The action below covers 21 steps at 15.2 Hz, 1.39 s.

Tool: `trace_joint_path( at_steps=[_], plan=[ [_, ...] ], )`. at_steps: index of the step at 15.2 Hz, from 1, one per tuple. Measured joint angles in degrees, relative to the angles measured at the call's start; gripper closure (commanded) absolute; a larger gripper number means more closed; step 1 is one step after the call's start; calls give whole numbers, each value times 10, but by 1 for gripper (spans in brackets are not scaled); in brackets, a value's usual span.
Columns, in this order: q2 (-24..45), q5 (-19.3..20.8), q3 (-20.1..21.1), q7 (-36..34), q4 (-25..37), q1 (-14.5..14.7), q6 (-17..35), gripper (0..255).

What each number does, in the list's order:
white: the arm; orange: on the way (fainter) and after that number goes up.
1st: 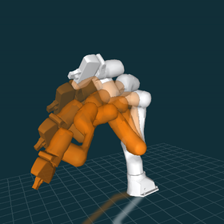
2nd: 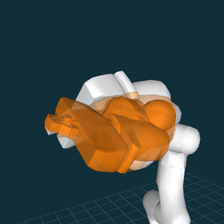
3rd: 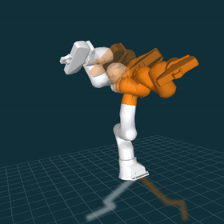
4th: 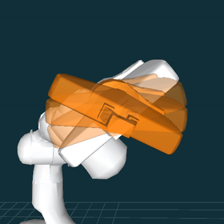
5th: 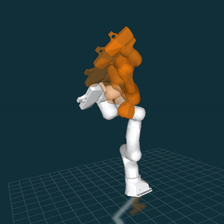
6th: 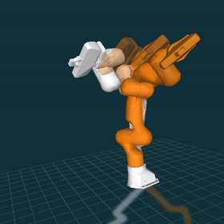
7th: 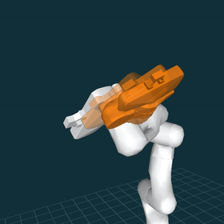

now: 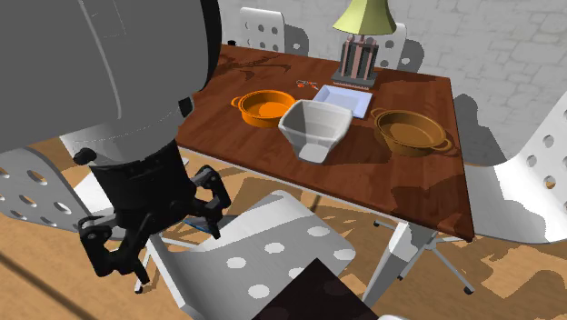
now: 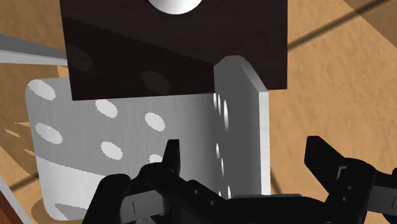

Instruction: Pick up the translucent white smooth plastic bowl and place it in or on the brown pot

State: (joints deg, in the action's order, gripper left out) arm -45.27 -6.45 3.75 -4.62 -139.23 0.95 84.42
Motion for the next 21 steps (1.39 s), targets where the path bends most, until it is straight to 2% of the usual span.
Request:
trace_joint_path(
  at_steps=[2,9,21],
  plan=[
    [4,6,-4,6,1,-2,2,0],
    [75,88,-53,81,31,-32,35,0],
    [260,202,-130,200,151,-77,113,0]
  ],
)
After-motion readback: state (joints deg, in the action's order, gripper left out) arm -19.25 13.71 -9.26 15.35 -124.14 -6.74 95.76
